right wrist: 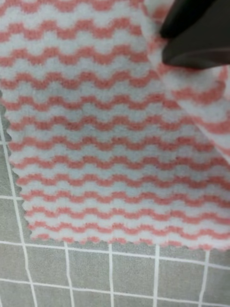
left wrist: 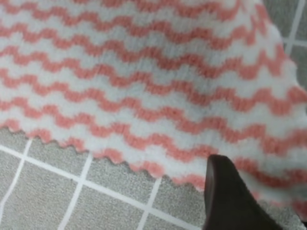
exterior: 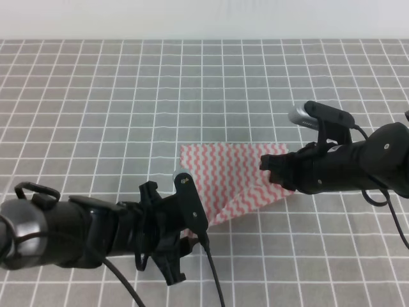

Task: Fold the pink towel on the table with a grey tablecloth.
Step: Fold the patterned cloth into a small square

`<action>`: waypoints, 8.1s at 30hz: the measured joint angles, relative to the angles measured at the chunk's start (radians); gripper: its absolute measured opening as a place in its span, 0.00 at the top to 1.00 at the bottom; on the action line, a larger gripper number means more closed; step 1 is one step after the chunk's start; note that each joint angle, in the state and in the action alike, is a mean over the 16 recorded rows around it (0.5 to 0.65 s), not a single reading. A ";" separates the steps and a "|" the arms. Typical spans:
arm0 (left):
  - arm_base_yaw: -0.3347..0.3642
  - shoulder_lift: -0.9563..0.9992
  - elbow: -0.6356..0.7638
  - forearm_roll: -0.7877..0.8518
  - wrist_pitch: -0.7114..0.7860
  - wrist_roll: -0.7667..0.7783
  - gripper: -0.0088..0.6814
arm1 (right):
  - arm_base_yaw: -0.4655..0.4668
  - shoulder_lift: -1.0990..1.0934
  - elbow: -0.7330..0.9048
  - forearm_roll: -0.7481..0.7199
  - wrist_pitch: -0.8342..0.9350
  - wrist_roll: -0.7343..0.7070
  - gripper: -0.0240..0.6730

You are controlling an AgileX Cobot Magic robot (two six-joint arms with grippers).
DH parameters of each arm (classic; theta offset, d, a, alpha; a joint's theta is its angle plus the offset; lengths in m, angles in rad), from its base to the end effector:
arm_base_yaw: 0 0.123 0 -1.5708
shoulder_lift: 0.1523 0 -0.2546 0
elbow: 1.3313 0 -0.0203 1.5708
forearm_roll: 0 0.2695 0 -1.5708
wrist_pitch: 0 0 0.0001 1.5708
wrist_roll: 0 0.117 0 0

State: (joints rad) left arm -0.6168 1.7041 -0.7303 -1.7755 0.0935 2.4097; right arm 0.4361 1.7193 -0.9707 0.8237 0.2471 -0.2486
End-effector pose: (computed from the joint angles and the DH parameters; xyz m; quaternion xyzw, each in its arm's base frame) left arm 0.2655 -0.2015 0.0824 0.5615 0.7513 -0.0401 0.3444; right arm 0.3338 0.1788 0.1316 0.0249 0.9288 0.2457 0.2762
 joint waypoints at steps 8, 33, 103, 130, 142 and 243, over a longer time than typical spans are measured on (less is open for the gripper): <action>0.000 -0.003 -0.006 0.000 -0.010 -0.025 0.97 | 0.000 -0.001 0.000 -0.001 0.006 -0.002 0.97; 0.000 -0.044 -0.038 0.000 -0.024 -0.202 0.99 | -0.008 -0.001 0.000 -0.005 0.009 -0.001 0.97; 0.097 0.096 -0.264 -0.002 -0.027 -0.512 0.99 | -0.061 0.108 -0.074 0.002 -0.016 0.002 0.97; 0.101 0.155 -0.300 0.000 -0.025 -0.515 0.99 | -0.077 0.146 -0.123 -0.008 0.017 0.001 0.97; 0.101 0.157 -0.301 0.005 -0.043 -0.505 0.99 | -0.078 0.164 -0.147 -0.018 0.033 0.001 0.97; 0.138 0.186 -0.401 0.001 0.194 -0.540 0.97 | -0.099 0.203 -0.208 -0.032 0.023 0.008 0.97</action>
State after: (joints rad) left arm -0.4789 1.8904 -1.1310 -1.7750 0.2875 1.8698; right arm 0.3375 1.9222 -1.1782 0.7913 0.2699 -0.2411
